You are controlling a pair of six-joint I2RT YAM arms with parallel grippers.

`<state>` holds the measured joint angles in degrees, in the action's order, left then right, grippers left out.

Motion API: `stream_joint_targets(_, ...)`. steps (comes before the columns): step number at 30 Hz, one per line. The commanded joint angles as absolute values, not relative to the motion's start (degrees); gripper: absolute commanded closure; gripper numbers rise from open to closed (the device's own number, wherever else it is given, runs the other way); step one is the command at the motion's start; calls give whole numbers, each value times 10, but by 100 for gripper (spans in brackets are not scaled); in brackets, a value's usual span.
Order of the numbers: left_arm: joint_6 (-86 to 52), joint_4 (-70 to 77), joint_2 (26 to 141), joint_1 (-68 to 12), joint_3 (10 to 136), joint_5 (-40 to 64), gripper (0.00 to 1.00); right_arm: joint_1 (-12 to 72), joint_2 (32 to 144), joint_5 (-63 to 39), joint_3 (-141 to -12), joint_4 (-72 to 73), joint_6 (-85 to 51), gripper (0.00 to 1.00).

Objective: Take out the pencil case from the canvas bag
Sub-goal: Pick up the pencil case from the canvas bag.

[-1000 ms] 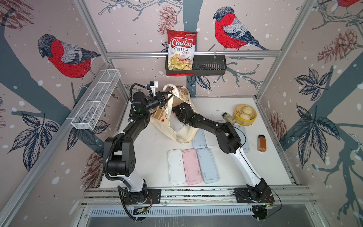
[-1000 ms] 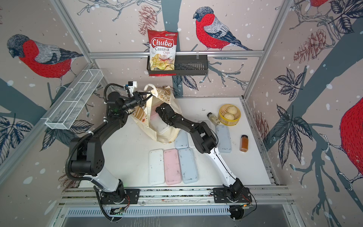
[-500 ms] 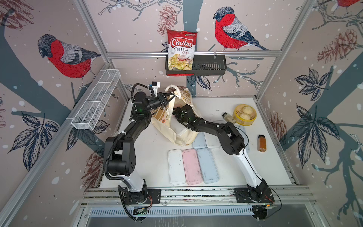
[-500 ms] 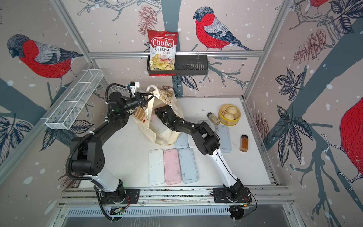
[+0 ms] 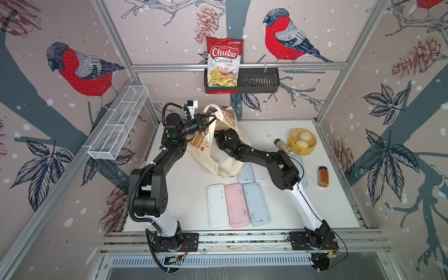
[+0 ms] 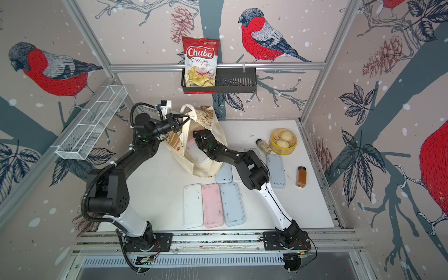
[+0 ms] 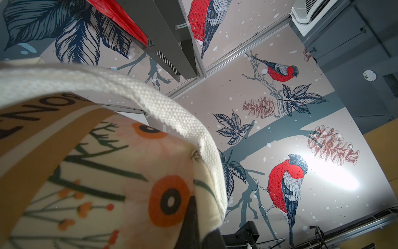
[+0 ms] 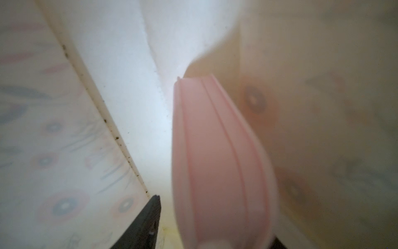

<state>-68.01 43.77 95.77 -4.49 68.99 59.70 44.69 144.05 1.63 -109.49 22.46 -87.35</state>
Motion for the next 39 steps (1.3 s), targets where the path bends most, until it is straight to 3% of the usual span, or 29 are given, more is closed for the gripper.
stream_joint_targets(1, -680, 485, 953, -44, 694, 601, 100, 447, 1452, 9, -1114, 220, -898, 43)
stream_joint_targets(6, -680, 485, 955, -45, 694, 601, 100, 447, 1448, 10, -1115, 219, -894, 59)
stream_joint_targets(15, -676, 485, 952, -38, 695, 600, 100, 459, 1371, 37, -1080, 196, -839, 74)
stream_joint_targets(31, -679, 494, 948, 18, 694, 599, 100, 514, 1226, 84, -974, 106, -682, 71)
stream_joint_targets(39, -679, 494, 947, 26, 694, 600, 100, 543, 1186, 71, -994, 45, -549, 71)
